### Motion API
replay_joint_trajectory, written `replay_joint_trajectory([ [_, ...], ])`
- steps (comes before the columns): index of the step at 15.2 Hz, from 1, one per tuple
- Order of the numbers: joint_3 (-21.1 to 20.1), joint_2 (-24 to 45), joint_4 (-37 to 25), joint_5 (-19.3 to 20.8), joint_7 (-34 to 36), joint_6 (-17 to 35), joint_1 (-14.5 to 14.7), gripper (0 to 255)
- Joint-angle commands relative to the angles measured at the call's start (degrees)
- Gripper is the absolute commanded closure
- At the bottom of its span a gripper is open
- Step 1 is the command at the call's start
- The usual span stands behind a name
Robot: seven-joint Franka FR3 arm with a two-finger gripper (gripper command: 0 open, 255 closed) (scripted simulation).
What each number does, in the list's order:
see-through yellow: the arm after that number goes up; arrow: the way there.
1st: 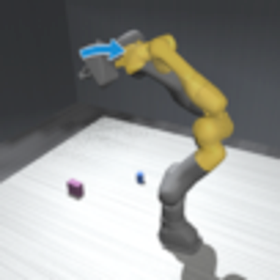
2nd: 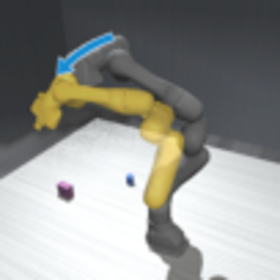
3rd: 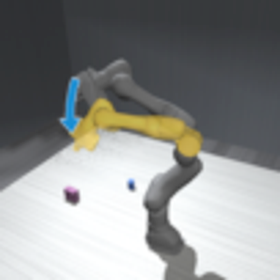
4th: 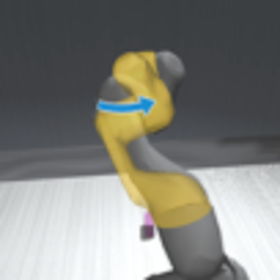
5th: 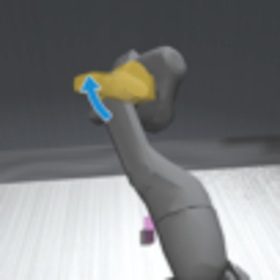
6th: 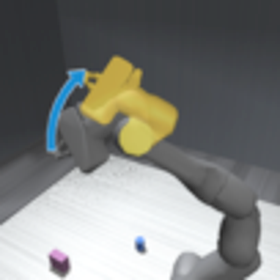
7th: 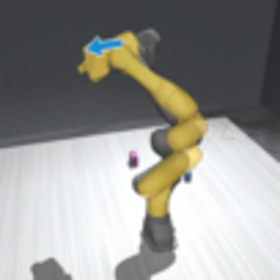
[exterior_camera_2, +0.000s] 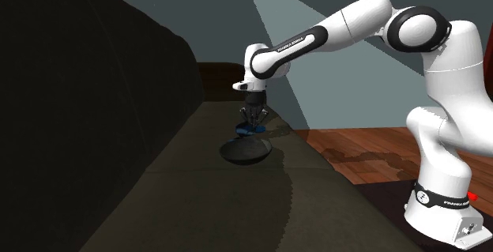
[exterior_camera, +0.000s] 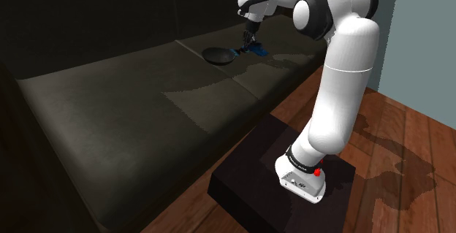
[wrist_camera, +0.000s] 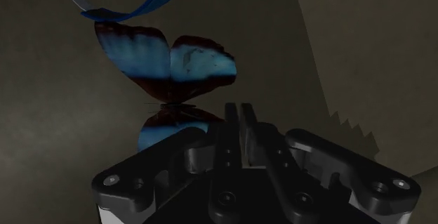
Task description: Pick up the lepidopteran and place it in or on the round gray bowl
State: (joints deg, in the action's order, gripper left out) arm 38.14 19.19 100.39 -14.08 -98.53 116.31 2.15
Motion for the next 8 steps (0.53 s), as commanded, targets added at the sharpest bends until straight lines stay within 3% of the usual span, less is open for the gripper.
replay_joint_trajectory([
  [1,0.0,0.0,0.0,0.0,0.0,0.0,0.0,255],
  [5,0.0,0.0,0.0,0.0,0.0,0.0,0.0,255],
  [6,0.0,0.0,0.0,0.0,0.0,0.0,0.0,0],
  [8,-0.7,10.2,-14.3,3.0,2.3,-10.2,-1.1,0],
])
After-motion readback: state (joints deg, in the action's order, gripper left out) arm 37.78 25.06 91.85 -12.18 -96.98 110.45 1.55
